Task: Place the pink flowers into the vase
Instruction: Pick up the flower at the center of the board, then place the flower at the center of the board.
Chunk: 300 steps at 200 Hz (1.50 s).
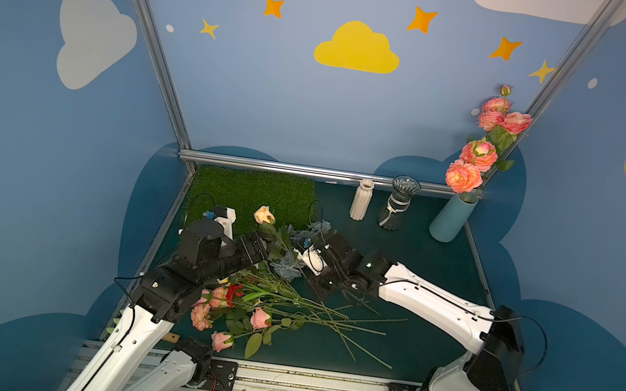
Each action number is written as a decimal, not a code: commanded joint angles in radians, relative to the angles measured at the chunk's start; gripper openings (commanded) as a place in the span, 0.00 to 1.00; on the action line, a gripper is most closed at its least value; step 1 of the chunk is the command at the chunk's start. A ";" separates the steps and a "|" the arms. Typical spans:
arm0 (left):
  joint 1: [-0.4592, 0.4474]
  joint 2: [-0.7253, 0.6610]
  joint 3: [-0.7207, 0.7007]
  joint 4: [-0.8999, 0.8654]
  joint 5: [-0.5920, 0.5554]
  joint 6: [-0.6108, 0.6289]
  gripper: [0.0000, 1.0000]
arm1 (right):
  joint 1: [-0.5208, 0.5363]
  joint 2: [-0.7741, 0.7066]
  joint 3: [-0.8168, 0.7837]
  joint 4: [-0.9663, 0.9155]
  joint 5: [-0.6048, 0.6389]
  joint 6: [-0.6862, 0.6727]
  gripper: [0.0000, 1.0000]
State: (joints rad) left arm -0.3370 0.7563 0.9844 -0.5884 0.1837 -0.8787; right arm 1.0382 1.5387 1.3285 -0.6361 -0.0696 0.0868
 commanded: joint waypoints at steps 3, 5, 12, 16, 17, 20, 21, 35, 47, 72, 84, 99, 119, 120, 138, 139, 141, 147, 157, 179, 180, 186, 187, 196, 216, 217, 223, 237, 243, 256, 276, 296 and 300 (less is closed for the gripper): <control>0.053 -0.018 0.023 0.113 0.196 0.029 0.94 | -0.004 -0.121 -0.067 0.154 0.055 -0.049 0.00; 0.058 -0.018 0.022 0.121 0.210 0.027 0.93 | -0.004 -0.131 -0.077 0.167 0.054 -0.053 0.00; 0.073 -0.017 0.018 0.147 0.250 0.019 0.94 | -0.006 -0.158 -0.107 0.214 0.054 -0.072 0.00; 0.082 -0.016 0.015 0.162 0.272 0.014 0.94 | -0.006 -0.174 -0.125 0.241 0.056 -0.082 0.00; 0.083 -0.016 0.014 0.167 0.280 0.012 0.94 | -0.006 -0.179 -0.130 0.250 0.058 -0.084 0.00; 0.087 -0.015 0.011 0.178 0.295 0.008 0.94 | -0.005 -0.190 -0.147 0.270 0.058 -0.086 0.00; 0.089 -0.015 0.009 0.183 0.303 0.006 0.94 | -0.006 -0.195 -0.152 0.280 0.059 -0.086 0.00; 0.116 -0.018 -0.005 0.235 0.366 -0.013 0.93 | -0.009 -0.245 -0.236 0.416 0.091 -0.074 0.00; 0.134 -0.024 -0.005 0.244 0.388 -0.020 0.93 | -0.020 -0.271 -0.296 0.514 0.122 -0.087 0.00; 0.174 -0.025 0.011 0.184 0.385 0.001 0.93 | -0.083 -0.247 -0.257 0.469 0.113 -0.095 0.00; 0.193 -0.019 0.016 0.134 0.365 0.018 0.94 | -0.111 -0.217 -0.225 0.449 0.125 -0.097 0.00; 0.214 -0.012 0.017 0.078 0.325 0.042 0.93 | -0.144 -0.159 -0.160 0.411 0.158 -0.111 0.00; 0.226 0.000 0.016 0.004 0.243 0.076 0.93 | -0.191 -0.015 0.019 0.267 0.229 -0.152 0.00; 0.226 0.001 0.016 0.003 0.240 0.078 0.93 | -0.192 -0.004 0.029 0.260 0.235 -0.153 0.00; 0.230 0.002 0.010 -0.030 0.191 0.105 0.93 | -0.215 0.149 0.215 0.126 0.362 -0.225 0.00; 0.230 0.002 0.010 -0.031 0.188 0.107 0.93 | -0.215 0.156 0.224 0.119 0.366 -0.229 0.00; 0.230 0.000 0.008 -0.034 0.181 0.110 0.93 | -0.219 0.170 0.242 0.110 0.375 -0.237 0.00; 0.230 -0.006 0.007 -0.045 0.160 0.119 0.93 | -0.231 0.221 0.297 0.074 0.390 -0.256 0.00; 0.231 -0.020 0.007 -0.063 0.118 0.133 0.93 | -0.251 0.294 0.388 0.020 0.410 -0.279 0.00; 0.231 -0.041 0.016 -0.097 0.056 0.169 0.93 | -0.293 0.412 0.519 -0.045 0.433 -0.316 0.00; 0.231 -0.041 0.016 -0.098 0.057 0.169 0.93 | -0.295 0.415 0.522 -0.047 0.435 -0.317 0.00; 0.232 -0.041 0.020 -0.104 0.056 0.179 0.93 | -0.304 0.442 0.546 -0.060 0.447 -0.325 0.00; 0.232 -0.041 0.020 -0.105 0.056 0.181 0.93 | -0.305 0.445 0.550 -0.062 0.451 -0.326 0.00; 0.232 -0.038 0.023 -0.112 0.056 0.189 0.93 | -0.322 0.485 0.582 -0.081 0.461 -0.334 0.00; 0.234 -0.029 0.019 -0.117 0.025 0.197 0.93 | -0.356 0.571 0.641 -0.116 0.474 -0.337 0.00; 0.234 -0.029 0.019 -0.117 0.025 0.198 0.94 | -0.357 0.575 0.643 -0.117 0.473 -0.336 0.00; 0.234 -0.028 0.017 -0.116 0.023 0.200 0.93 | -0.366 0.595 0.648 -0.118 0.479 -0.336 0.00; 0.236 -0.023 0.016 -0.113 0.022 0.204 0.93 | -0.385 0.638 0.655 -0.122 0.475 -0.334 0.00; 0.237 -0.021 0.017 -0.111 0.021 0.205 0.93 | -0.394 0.655 0.655 -0.121 0.475 -0.336 0.00; 0.238 -0.014 0.019 -0.110 0.023 0.208 0.94 | -0.411 0.702 0.673 -0.134 0.479 -0.337 0.00; 0.241 -0.010 0.020 -0.105 0.023 0.207 0.93 | -0.440 0.769 0.694 -0.145 0.499 -0.335 0.00; 0.242 -0.004 0.023 -0.102 0.032 0.207 0.93 | -0.459 0.807 0.699 -0.146 0.518 -0.328 0.00; 0.243 -0.004 0.024 -0.102 0.034 0.207 0.93 | -0.461 0.810 0.701 -0.146 0.523 -0.326 0.00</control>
State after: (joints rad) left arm -0.0998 0.7509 0.9844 -0.6891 0.2153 -0.6937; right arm 0.5964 2.3234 1.9961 -0.7418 0.4137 -0.2451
